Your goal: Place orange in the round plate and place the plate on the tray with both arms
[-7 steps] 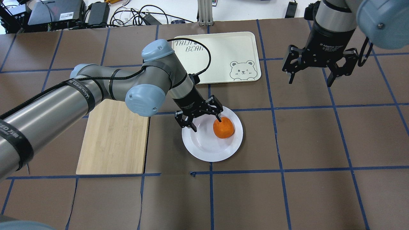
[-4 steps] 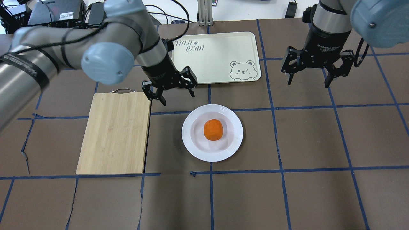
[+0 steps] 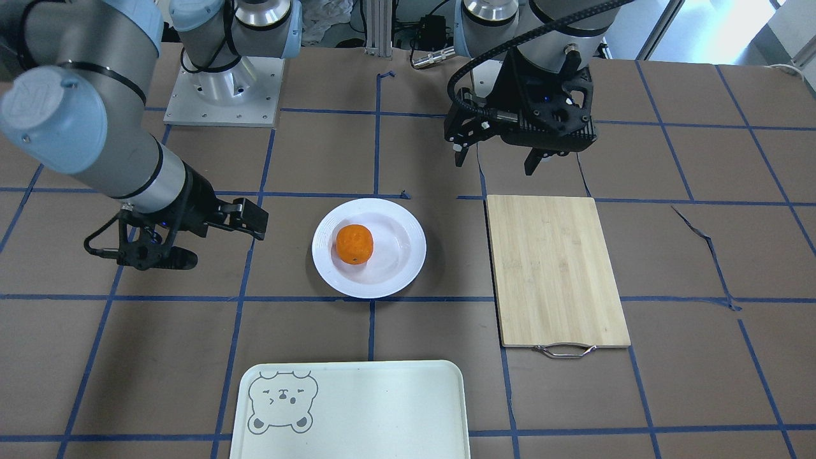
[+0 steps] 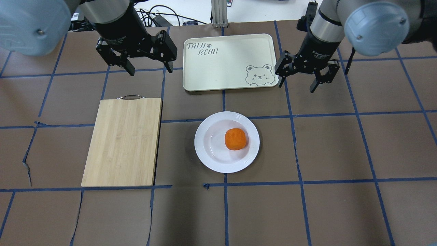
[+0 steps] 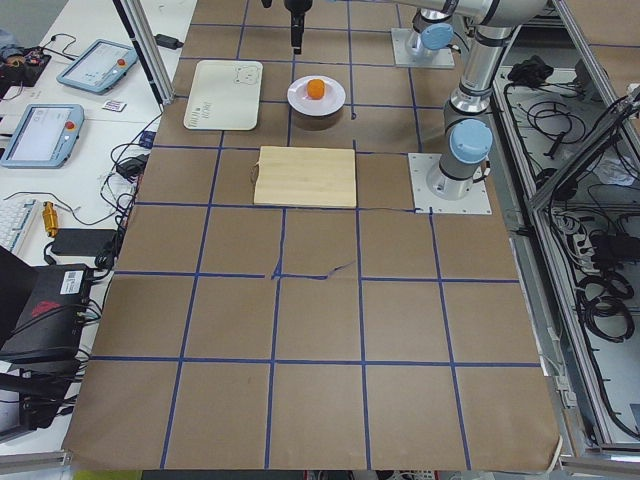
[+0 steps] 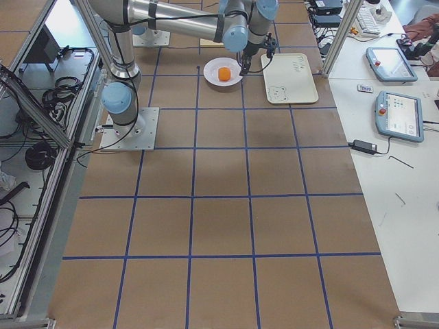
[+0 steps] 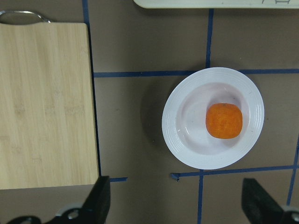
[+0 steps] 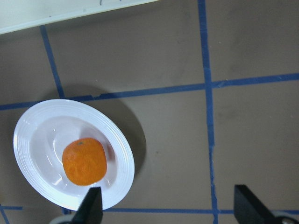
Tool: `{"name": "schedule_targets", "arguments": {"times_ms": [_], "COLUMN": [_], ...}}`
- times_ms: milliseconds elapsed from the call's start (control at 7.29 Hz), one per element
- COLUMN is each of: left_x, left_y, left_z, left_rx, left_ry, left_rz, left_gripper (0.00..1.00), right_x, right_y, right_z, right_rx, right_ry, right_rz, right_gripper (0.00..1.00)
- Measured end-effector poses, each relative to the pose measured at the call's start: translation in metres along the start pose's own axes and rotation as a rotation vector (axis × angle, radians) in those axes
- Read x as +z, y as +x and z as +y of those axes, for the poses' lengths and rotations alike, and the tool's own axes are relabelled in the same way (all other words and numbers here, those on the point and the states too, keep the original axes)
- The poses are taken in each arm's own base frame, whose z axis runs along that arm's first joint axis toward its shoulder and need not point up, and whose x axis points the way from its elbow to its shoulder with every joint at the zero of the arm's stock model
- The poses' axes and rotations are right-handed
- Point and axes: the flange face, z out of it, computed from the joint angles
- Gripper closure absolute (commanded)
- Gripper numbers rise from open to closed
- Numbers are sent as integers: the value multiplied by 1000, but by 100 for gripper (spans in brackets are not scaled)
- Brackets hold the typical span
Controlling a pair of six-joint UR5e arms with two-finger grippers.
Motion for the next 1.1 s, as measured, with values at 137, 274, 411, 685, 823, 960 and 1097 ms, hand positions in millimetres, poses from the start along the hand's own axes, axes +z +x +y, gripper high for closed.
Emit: {"name": "schedule_targets", "arguments": {"times_ms": [137,274,411,685,823,960,1097], "left_x": [0,0,-2,-7,-7,-6,-5], "left_y": [-8,-23,-45,-63,-65,-66,-66], "left_z": [6,8,6,7,7,8,9], "left_rx": [0,-7,-20,-39,-41,-41,-38], "left_ry": [47,84,105,124,125,123,120], "left_rz": [-22,-36,-46,-61,-72,-77,-79], "left_gripper": [0,0,0,0,0,0,0], "right_x": [35,71,107,160,171,179,184], "right_y": [2,5,8,10,4,-11,-25], "right_z": [-13,-19,-17,-2,4,12,19], "right_rx": [-41,-69,-90,-130,-160,-207,-248], "right_ry": [19,49,85,161,182,188,191], "right_rz": [-49,-91,-131,-195,-205,-206,-205], "right_gripper": [0,0,0,7,8,8,12]}}
